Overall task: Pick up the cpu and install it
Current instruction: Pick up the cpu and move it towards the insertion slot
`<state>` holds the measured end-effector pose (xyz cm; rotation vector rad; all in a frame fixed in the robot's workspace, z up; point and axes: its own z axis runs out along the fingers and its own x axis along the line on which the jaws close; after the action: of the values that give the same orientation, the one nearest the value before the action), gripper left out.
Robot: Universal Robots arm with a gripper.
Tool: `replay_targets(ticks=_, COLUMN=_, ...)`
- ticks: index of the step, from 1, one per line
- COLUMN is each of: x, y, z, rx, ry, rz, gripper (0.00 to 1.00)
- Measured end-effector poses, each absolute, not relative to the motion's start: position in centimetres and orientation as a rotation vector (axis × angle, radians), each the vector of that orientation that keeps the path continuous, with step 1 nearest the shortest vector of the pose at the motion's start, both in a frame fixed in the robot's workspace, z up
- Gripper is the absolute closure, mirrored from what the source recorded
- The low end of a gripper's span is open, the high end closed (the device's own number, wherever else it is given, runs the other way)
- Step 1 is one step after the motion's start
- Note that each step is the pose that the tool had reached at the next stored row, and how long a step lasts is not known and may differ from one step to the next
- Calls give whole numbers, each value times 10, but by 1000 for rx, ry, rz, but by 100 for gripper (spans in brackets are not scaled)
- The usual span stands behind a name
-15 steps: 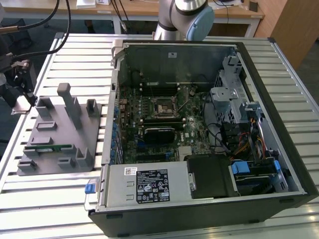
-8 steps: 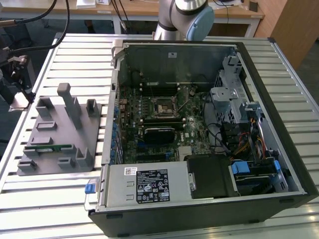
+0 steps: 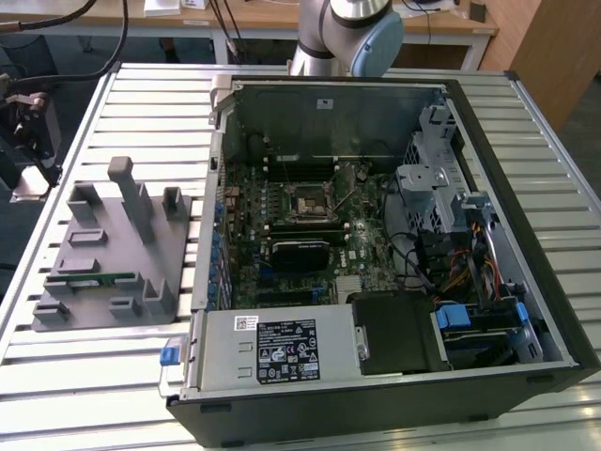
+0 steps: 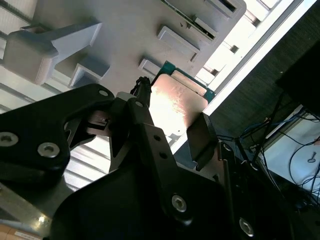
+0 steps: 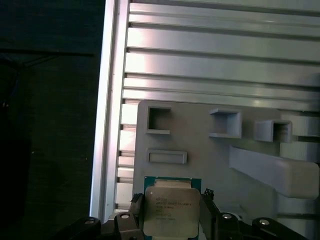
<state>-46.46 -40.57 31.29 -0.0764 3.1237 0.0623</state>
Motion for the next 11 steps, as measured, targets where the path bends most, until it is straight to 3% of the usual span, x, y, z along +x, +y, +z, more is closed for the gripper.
replay_targets(ticks=11, x=-465, y=-405, z=339, rx=-76, ry=3124, rz=62, gripper=46)
